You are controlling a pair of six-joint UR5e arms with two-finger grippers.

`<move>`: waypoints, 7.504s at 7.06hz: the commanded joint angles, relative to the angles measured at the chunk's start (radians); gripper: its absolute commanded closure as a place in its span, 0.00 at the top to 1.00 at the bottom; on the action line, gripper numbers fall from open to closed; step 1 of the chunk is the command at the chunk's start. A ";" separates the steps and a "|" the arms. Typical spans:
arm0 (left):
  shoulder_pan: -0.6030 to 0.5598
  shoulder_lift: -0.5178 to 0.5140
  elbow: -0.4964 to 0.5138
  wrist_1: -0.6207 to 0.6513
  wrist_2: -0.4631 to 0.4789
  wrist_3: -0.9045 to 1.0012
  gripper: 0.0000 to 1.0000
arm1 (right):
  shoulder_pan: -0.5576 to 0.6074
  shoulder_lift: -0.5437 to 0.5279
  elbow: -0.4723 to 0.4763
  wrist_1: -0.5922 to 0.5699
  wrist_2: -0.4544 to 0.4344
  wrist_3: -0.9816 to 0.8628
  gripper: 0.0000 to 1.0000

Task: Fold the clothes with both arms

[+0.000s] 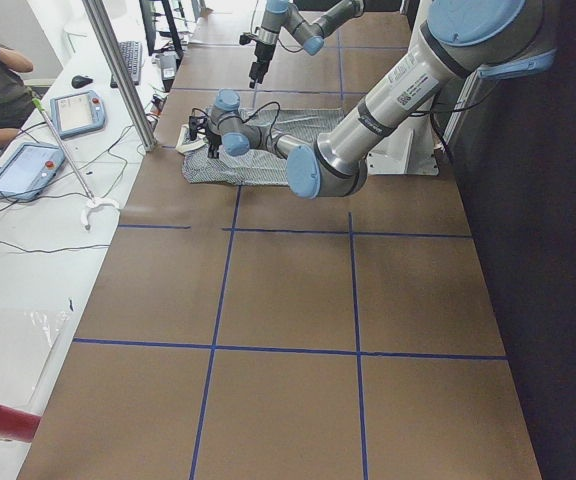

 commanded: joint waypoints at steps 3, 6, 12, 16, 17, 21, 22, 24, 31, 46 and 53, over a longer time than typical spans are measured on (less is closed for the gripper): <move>0.059 0.236 -0.444 0.047 -0.010 -0.030 0.62 | -0.056 -0.009 0.062 -0.002 -0.019 0.165 1.00; 0.140 0.436 -0.777 0.075 -0.080 -0.135 0.64 | -0.412 -0.099 0.265 -0.163 -0.365 0.449 0.96; 0.141 0.519 -0.834 0.073 -0.085 -0.152 0.72 | -0.707 -0.366 0.458 -0.387 -0.616 0.751 0.79; 0.143 0.519 -0.823 0.073 -0.065 -0.150 0.73 | -0.720 -0.371 0.452 -0.390 -0.611 0.751 0.79; 0.143 0.519 -0.822 0.073 -0.065 -0.150 0.73 | -0.729 -0.371 0.446 -0.390 -0.611 0.751 0.79; 0.143 0.521 -0.819 0.070 -0.065 -0.149 0.73 | -0.743 -0.360 0.423 -0.391 -0.609 0.750 0.77; 0.144 0.521 -0.819 0.070 -0.065 -0.149 0.73 | -0.745 -0.360 0.418 -0.391 -0.608 0.750 0.71; 0.143 0.521 -0.819 0.068 -0.065 -0.147 0.73 | -0.745 -0.360 0.418 -0.391 -0.608 0.750 0.46; 0.175 0.534 -0.870 0.079 0.015 -0.255 0.73 | -0.743 -0.362 0.472 -0.390 -0.606 0.750 0.00; 0.658 0.783 -1.115 0.478 0.473 -0.471 0.61 | -0.742 -0.366 0.498 -0.390 -0.605 0.748 0.00; 0.666 0.784 -1.115 0.480 0.470 -0.471 0.06 | -0.742 -0.366 0.496 -0.390 -0.596 0.748 0.00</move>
